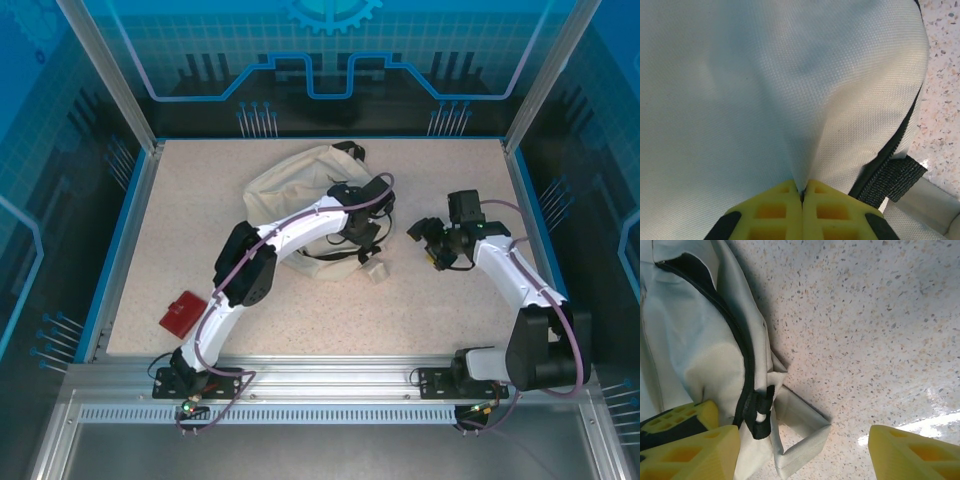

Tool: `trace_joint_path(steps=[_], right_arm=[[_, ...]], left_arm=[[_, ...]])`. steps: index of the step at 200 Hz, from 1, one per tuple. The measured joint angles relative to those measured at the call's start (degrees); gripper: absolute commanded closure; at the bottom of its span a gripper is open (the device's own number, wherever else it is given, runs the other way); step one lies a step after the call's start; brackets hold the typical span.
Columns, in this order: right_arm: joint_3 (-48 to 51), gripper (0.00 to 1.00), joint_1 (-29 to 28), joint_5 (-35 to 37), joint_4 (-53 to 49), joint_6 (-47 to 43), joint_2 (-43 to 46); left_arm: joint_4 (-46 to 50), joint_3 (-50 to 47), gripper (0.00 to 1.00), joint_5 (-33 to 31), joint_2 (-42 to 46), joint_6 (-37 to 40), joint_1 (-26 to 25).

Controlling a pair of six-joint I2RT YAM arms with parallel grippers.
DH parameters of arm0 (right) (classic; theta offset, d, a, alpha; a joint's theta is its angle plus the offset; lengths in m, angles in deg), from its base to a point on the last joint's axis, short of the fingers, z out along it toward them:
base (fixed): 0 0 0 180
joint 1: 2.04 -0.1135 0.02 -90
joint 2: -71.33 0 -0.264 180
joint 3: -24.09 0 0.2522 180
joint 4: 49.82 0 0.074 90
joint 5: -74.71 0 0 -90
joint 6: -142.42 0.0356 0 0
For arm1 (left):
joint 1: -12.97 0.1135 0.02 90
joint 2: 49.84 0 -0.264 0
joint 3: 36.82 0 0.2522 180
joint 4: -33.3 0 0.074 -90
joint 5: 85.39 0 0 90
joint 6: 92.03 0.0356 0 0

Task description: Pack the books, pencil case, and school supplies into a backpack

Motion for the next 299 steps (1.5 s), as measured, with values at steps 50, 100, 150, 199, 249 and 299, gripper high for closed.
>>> trace_joint_path(steps=[50, 100, 150, 199, 249, 299], right_arm=[[-1.18, 0.4, -8.52, -0.17, 1.51, 1.75, -5.92], [-9.53, 0.47, -16.55, -1.09, 4.98, 3.34, -15.89], [-17.77, 0.59, -18.14, 0.74, 5.4, 2.36, -24.5], [-22.32, 0.77, -18.14, 2.89, 4.31, -0.48, -30.64], [-21.42, 0.98, -18.14, 2.97, 4.07, -1.53, -30.1], [-11.87, 0.98, -18.14, 1.27, 1.44, -1.31, -10.62]], left_arm=[[-2.69, -4.66, 0.96, 4.09, 10.23, -1.66, 5.07], [-8.57, -10.69, 0.98, 6.54, 18.1, -6.21, 10.49], [-9.84, -12.22, 0.98, 8.76, 18.08, -7.48, 10.34], [-10.43, -13.14, 0.98, 9.55, 18.08, -7.48, 10.34], [-12.07, -14.6, 0.98, 10.62, 18.08, -7.52, 10.34], [-15.72, -16.39, 0.96, 14.29, 16.37, -9.84, 10.34]])
